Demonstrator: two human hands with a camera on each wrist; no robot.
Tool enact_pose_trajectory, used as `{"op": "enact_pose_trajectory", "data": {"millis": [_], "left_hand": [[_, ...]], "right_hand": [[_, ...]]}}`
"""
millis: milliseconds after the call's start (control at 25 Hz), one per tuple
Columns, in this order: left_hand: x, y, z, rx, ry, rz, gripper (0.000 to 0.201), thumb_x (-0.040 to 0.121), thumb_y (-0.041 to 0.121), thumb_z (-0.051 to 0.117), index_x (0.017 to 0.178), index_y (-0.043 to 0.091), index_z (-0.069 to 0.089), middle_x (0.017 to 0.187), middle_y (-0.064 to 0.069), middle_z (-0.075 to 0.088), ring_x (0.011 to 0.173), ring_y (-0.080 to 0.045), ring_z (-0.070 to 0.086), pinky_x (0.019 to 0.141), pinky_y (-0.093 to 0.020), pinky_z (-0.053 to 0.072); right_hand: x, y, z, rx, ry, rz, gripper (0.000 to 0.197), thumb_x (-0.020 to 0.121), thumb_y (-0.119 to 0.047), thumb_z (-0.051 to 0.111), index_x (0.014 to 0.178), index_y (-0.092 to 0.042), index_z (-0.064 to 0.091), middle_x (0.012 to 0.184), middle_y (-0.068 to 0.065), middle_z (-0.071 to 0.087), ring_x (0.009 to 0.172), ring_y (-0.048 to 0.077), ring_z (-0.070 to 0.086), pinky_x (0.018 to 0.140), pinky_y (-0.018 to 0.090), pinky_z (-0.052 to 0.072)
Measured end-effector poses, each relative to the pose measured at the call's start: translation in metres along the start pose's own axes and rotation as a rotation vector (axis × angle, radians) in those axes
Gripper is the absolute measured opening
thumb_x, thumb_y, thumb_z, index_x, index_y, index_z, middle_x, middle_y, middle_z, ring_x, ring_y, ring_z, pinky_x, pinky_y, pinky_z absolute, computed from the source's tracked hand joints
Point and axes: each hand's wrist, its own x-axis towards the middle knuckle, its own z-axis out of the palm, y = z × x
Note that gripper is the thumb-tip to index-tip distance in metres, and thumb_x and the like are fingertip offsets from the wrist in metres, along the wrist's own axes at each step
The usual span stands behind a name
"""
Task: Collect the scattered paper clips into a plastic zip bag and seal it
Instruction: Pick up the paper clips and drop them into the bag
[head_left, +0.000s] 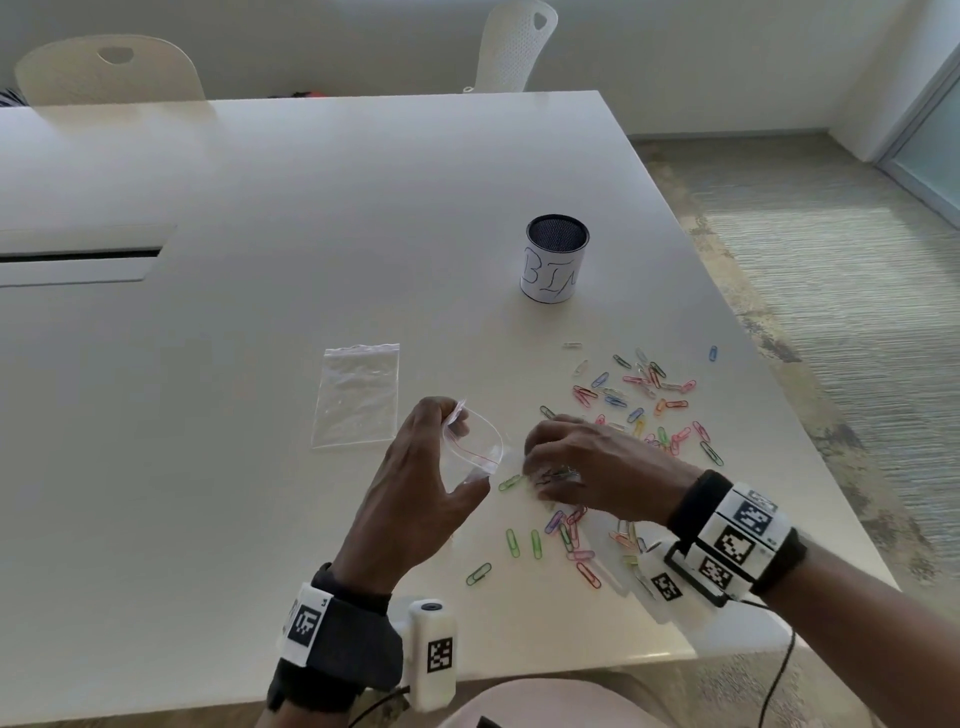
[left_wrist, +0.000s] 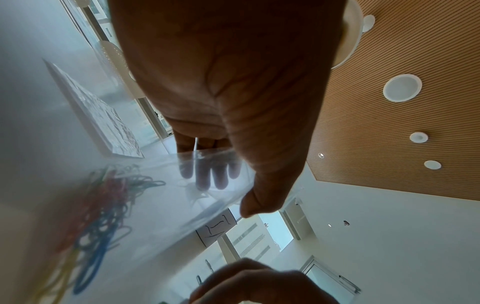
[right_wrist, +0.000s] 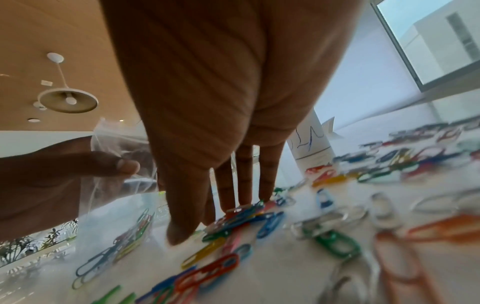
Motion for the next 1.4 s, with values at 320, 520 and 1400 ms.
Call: {"op": "enact_pose_trajectory", "data": {"millis": [320,520,1400], "left_hand": [[0.002,0.001,0.000,0.001,-0.016,-0.008,0.049,0.085,0.023,0.078,0.118,0.033,0.043,0.114,0.018,0.055,0.079,0.012,0.053,0.072,-0.007,0.038],[0.003,0.002,0.002,0.017,-0.018,-0.003,0.048,0.086,0.024,0.078,0.118,0.032,0.044,0.113,0.018,0.055,0.085,0.012,0.053,0.072,-0.008,0.039],[0.004,0.005,0.011,0.001,-0.020,-0.002,0.048,0.087,0.025,0.075,0.125,0.032,0.046,0.113,0.015,0.059,0.099,0.005,0.057,0.075,-0.008,0.041]], "right_hand": [[-0.021,0.010,0.009,-0.113,0.065,-0.045,0.033,0.101,-0.031,0.064,0.134,-0.033,0.069,0.145,-0.005,0.062,0.134,0.012,0.055,0.108,0.024,0.047],[-0.016,0.008,0.019,-0.146,0.127,-0.052,0.018,0.103,-0.021,0.062,0.117,-0.024,0.073,0.116,-0.007,0.069,0.104,0.008,0.062,0.089,0.028,0.059],[0.018,-0.079,-0.034,0.631,0.493,0.146,0.013,0.090,-0.015,0.082,0.102,-0.016,0.084,0.092,-0.005,0.083,0.080,0.002,0.077,0.078,0.022,0.063]]}}
